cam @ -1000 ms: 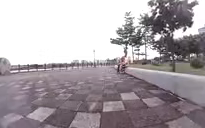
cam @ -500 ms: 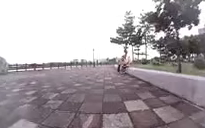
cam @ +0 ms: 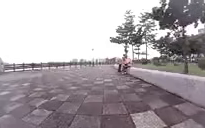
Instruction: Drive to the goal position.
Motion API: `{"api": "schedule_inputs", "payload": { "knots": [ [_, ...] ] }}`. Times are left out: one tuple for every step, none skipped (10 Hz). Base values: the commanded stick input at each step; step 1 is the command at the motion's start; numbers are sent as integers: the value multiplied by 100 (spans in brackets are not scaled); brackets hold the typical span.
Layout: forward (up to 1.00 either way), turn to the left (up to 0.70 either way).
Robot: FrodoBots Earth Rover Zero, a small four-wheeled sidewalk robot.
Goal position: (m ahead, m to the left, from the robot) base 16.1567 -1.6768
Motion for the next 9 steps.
{"api": "schedule_inputs", "payload": {
  "knots": [
    [100,0],
    [100,0],
    [100,0],
    [100,0],
    [100,0],
    [100,0],
    [100,0],
    [100,0],
    [100,0]
  ]
}}
